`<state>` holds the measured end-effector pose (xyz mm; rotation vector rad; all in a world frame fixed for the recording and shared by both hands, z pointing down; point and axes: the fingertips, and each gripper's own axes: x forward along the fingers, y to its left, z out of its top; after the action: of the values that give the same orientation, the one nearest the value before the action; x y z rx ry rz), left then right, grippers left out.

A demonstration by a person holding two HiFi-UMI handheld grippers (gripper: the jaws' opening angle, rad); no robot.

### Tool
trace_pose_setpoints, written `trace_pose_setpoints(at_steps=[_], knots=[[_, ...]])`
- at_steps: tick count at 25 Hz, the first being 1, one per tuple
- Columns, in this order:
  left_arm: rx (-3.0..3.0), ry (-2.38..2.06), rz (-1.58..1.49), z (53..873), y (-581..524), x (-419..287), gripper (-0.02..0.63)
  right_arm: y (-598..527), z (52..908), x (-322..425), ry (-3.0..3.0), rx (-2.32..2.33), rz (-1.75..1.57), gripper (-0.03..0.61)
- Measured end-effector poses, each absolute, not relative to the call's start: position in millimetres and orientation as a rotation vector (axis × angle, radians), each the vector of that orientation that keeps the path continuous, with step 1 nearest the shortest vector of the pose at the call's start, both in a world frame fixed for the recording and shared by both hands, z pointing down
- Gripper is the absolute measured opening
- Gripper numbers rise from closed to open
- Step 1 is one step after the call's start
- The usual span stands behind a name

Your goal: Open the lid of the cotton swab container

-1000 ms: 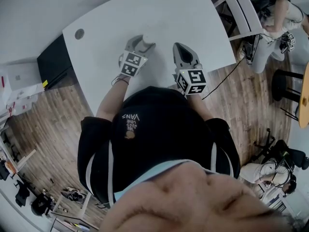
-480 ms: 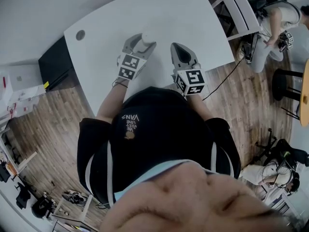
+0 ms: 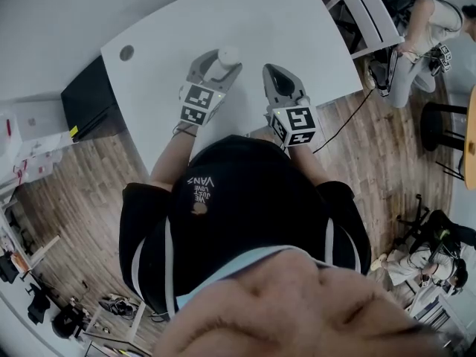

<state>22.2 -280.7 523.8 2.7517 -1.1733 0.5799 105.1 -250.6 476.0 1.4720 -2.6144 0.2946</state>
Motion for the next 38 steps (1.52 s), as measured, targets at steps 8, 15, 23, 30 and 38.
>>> trace_pose_setpoints(at_steps=[8, 15, 23, 30, 38], knots=[[2.756, -1.187, 0.569, 511, -264, 6, 0.255, -238, 466, 84, -2.632, 1.456, 0.282, 0.014], [2.773, -1.195, 0.577, 499, -242, -6, 0.255, -222, 456, 62, -2.660, 1.416, 0.241, 0.014], [2.785, -1.195, 0.584, 491, -220, -16, 0.255, -203, 445, 39, -2.705, 1.347, 0.194, 0.014], [2.811, -1.197, 0.614, 488, -198, -25, 0.255, -182, 435, 16, -2.780, 1.260, 0.151, 0.015], [2.848, -1.207, 0.692, 488, -186, -35, 0.255, -169, 438, -10, -2.788, 1.118, 0.165, 0.200]])
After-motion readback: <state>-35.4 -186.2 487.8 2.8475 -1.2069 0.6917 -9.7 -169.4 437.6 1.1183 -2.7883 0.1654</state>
